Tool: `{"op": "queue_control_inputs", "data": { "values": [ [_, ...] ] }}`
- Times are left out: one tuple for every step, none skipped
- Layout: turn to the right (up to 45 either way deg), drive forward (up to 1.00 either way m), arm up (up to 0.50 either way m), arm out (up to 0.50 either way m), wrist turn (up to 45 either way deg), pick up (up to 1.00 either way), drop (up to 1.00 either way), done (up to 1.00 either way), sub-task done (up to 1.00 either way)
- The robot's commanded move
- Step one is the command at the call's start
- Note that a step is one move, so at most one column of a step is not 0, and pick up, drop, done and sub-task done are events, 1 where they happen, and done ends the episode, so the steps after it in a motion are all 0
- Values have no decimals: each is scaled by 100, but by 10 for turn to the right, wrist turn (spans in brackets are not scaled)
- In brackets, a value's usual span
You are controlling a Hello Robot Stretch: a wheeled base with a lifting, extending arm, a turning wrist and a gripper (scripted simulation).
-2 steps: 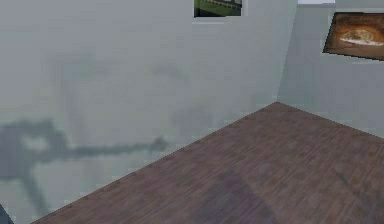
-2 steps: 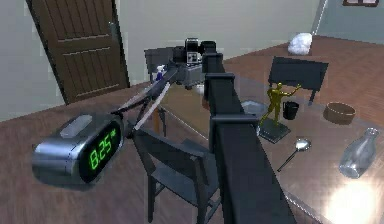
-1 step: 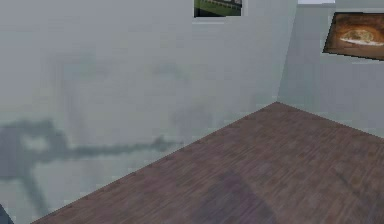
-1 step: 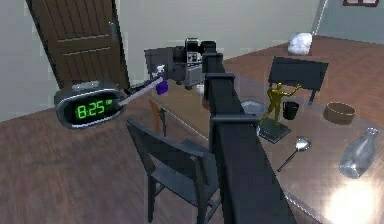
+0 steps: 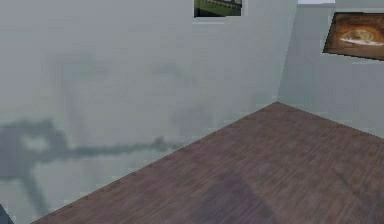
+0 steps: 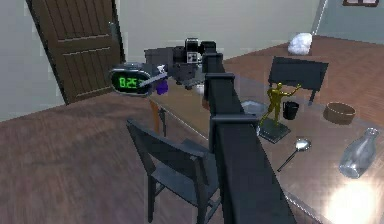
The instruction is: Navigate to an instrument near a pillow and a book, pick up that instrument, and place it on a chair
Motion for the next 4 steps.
{"op": "queue_control_inputs", "data": {
  "values": [
    [0, 0, 0, 0, 420, 0, 0, 0, 0],
    [0, 0, -32, 0, 0, 0, 0, 0, 0],
    [0, 0, -50, 0, 0, 0, 0, 0, 0],
    [0, 0, 0, 0, 0, 0, 100, 0, 0]
  ]
}}
